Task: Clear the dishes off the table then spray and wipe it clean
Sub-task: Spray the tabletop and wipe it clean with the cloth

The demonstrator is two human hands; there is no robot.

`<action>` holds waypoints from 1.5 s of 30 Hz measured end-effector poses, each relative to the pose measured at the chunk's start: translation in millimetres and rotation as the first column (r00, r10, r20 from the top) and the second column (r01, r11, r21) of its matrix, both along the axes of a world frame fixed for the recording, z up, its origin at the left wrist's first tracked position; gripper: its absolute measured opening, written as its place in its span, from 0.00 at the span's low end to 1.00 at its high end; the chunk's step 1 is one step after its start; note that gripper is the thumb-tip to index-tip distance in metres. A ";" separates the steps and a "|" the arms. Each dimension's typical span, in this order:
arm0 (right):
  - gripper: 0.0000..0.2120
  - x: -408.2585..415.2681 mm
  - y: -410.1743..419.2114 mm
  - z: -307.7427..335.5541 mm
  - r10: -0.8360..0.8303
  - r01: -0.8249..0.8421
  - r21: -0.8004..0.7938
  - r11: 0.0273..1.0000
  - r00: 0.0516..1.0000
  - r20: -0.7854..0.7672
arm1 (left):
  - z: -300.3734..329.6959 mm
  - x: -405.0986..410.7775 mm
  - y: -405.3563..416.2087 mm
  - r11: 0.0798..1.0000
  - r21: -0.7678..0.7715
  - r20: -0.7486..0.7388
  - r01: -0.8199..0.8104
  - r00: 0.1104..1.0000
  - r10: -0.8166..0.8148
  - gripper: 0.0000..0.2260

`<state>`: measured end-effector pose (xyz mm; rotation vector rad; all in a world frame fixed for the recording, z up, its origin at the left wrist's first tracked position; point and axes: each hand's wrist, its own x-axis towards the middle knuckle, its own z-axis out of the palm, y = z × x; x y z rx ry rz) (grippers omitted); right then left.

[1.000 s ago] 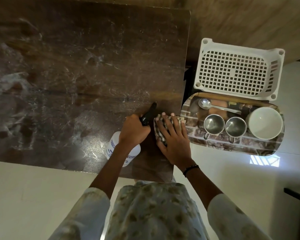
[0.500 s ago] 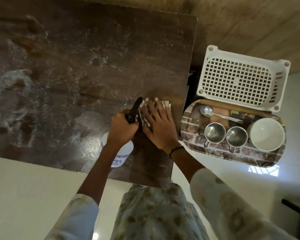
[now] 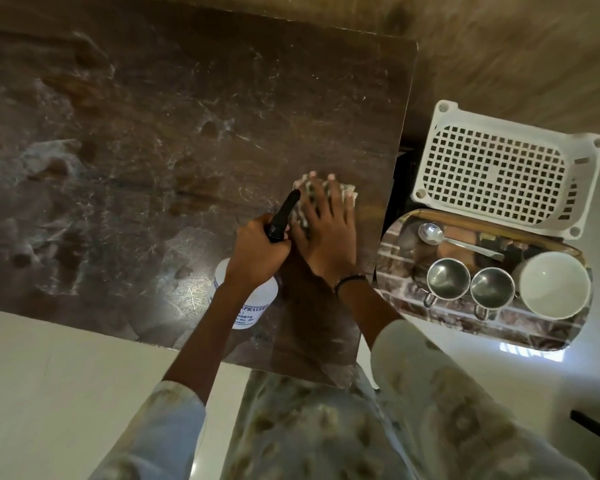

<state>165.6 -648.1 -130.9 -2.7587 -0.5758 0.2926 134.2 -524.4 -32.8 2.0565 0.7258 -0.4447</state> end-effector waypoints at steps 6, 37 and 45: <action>0.31 -32.3 -64.8 2.2 0.119 -0.118 -0.077 0.990 0.993 0.007 | 5.5 14.5 8.2 0.998 -0.050 -0.016 0.027 0.999 -0.028 0.05; 0.34 -1.5 -78.0 4.2 -0.040 0.039 -0.116 0.992 0.999 -0.002 | -11.8 90.1 -43.8 0.973 -0.046 -0.101 0.228 0.968 -0.231 0.06; 0.33 35.3 -82.9 2.5 -0.018 0.019 -0.073 0.997 1.000 0.013 | -14.3 93.9 -29.7 0.987 0.006 -0.099 0.160 0.982 -0.159 0.05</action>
